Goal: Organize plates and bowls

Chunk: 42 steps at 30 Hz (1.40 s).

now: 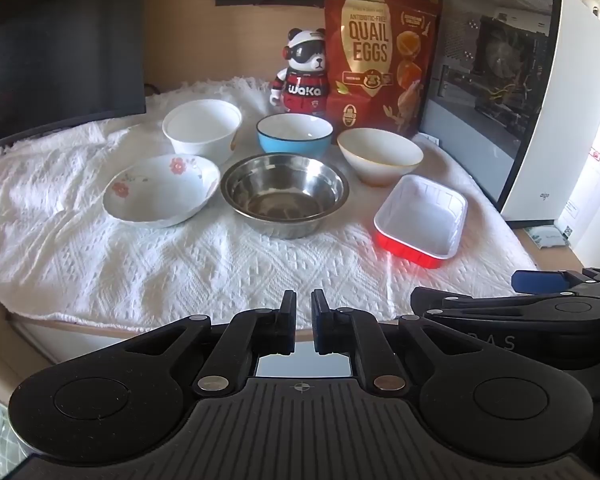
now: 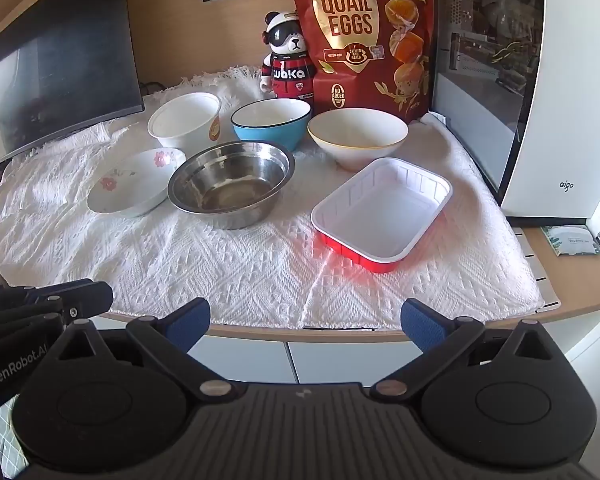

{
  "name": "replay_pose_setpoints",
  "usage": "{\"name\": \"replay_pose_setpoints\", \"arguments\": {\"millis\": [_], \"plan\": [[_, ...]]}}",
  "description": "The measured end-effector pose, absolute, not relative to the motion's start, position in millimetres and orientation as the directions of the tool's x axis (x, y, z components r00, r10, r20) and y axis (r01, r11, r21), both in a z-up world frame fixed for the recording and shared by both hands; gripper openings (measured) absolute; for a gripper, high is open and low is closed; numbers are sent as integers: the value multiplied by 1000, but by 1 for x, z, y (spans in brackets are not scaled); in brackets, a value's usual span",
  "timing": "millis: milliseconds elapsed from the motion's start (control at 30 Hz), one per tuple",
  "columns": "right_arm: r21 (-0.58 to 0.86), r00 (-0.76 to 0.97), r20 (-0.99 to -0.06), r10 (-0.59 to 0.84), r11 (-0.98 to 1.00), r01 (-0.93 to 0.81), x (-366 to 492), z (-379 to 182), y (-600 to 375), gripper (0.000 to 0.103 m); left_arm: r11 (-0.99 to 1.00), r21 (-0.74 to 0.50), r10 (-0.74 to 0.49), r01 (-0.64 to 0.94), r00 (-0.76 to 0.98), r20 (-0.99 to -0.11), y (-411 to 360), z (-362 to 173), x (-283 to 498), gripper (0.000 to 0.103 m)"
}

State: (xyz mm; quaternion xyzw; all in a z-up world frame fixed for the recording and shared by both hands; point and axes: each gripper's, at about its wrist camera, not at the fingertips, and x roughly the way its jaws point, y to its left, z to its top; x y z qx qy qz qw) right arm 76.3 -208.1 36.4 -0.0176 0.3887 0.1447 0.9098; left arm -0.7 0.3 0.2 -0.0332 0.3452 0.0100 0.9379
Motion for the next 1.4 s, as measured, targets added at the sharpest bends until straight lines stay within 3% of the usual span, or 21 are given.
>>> {"name": "replay_pose_setpoints", "arguments": {"millis": [1400], "plan": [[67, 662, -710, 239, 959, -274, 82, 37, -202, 102, 996, -75, -21, -40, 745, -667, 2, -7, 7, 10]]}}
